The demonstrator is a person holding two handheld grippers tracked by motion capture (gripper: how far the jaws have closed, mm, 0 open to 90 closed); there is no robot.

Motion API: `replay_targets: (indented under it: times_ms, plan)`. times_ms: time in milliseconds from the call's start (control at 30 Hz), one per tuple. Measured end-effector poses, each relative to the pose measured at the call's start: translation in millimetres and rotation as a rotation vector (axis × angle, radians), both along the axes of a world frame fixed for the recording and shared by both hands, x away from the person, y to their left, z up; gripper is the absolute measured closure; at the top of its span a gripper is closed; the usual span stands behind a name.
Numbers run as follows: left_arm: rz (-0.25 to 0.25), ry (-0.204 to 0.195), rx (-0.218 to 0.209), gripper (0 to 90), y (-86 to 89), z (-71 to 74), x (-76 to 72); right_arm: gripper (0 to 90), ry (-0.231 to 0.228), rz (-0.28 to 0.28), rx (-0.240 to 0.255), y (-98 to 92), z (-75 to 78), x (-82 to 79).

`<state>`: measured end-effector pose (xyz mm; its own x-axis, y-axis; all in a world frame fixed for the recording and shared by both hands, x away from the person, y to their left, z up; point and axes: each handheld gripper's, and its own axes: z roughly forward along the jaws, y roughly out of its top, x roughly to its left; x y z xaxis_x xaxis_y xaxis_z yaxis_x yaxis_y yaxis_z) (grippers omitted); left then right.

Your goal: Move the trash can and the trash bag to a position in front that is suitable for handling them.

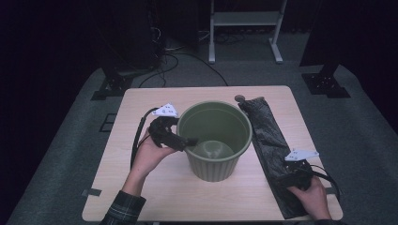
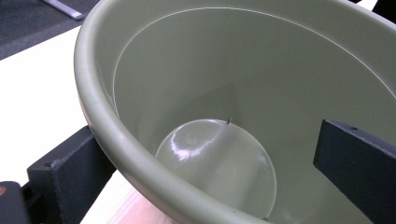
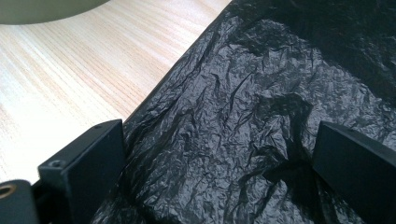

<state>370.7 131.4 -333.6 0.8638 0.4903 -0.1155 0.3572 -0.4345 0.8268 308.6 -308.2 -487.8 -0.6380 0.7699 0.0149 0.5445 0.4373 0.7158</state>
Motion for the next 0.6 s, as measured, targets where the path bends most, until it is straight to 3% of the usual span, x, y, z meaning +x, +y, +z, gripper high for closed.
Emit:
replay_targets:
  times_ms: [433,600]
  plan:
    - [-0.011,-0.005,-0.005,0.0,-22.8,-0.2,12.4,1.7,0.0,0.0,0.001,0.0,0.0,0.0]
    - [-0.001,-0.012,-0.025,0.0,-26.1,-0.2,16.3,1.7,0.0,0.0,0.001,0.0,0.0,0.0]
